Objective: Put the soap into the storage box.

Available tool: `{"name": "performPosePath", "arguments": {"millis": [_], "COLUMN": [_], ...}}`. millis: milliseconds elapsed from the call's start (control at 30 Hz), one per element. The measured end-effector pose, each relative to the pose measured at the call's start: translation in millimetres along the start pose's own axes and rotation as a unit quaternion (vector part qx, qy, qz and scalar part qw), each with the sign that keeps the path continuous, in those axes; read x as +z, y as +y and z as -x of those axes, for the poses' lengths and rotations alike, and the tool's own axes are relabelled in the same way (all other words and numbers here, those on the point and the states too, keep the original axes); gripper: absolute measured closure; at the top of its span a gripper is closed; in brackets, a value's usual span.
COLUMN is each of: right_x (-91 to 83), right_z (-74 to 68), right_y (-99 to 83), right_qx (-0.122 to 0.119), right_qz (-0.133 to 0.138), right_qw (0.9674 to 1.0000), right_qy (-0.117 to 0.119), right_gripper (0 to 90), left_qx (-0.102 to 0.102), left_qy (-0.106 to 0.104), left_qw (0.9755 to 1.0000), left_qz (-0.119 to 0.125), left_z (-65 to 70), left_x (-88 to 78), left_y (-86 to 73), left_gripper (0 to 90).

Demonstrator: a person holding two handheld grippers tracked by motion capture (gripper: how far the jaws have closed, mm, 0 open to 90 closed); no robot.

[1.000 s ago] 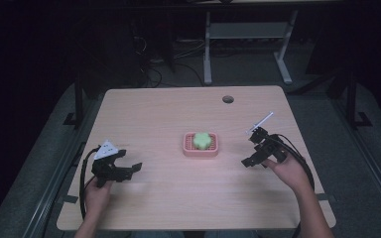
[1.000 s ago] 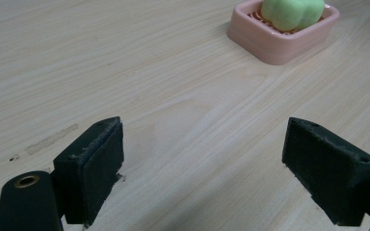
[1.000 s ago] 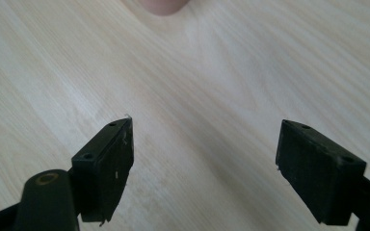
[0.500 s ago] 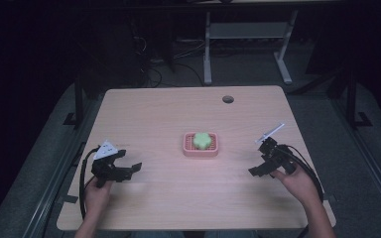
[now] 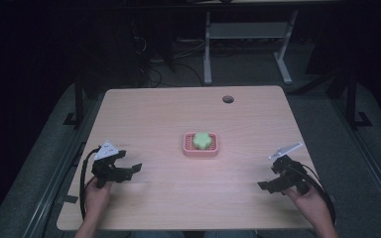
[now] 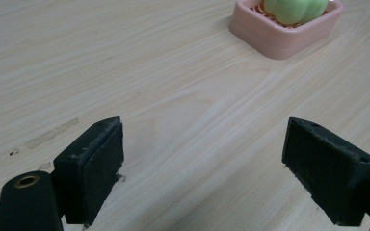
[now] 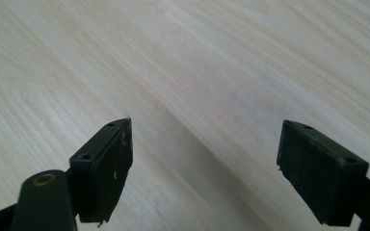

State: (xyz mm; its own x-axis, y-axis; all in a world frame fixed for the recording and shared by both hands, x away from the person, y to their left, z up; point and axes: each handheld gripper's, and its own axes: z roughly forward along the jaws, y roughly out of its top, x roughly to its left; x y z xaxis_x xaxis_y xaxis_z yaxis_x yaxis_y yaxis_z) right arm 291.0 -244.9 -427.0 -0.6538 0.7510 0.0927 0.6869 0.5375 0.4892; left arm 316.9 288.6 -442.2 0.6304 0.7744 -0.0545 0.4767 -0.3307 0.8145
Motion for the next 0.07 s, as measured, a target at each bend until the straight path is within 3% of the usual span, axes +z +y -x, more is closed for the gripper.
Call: {"name": "performPosePath", "arguments": {"millis": [67], "right_x": [-1.7], "right_z": [-2.0], "right_y": [-4.7], "right_qx": [0.002], "right_qz": [0.008], "right_qw": [1.0], "right_qy": [-0.005], "right_gripper": [18.6], "left_qx": [0.003], "left_qy": [0.0], "left_qw": [1.0], "left_qz": [-0.005], "left_z": [-0.6], "left_x": [0.0], "left_y": [-0.1], "left_gripper": [14.4]}}
